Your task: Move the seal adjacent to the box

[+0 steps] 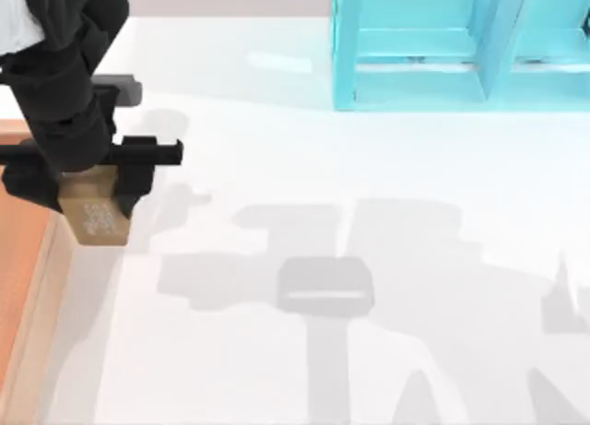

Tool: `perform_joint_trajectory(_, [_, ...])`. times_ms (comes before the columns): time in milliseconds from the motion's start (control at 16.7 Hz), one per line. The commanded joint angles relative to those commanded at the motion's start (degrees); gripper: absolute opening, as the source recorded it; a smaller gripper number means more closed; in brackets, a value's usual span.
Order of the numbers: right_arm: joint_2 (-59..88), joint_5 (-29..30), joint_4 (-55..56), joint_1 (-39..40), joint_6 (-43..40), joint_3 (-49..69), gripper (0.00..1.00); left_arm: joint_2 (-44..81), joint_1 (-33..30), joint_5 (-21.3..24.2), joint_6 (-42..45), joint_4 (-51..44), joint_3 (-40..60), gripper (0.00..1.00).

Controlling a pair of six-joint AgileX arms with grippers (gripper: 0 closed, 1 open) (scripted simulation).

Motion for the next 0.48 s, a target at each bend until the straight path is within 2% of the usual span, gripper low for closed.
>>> perform_joint_trajectory(300, [0.00, 0.00, 0.00, 0.00, 0.00, 0.00, 1.00, 0.00, 0.00, 0.00, 0.00, 0.00, 0.00, 0.98])
perform_joint_trajectory(480, [0.00, 0.00, 0.00, 0.00, 0.00, 0.00, 1.00, 0.00, 0.00, 0.00, 0.00, 0.00, 0.00, 1.00])
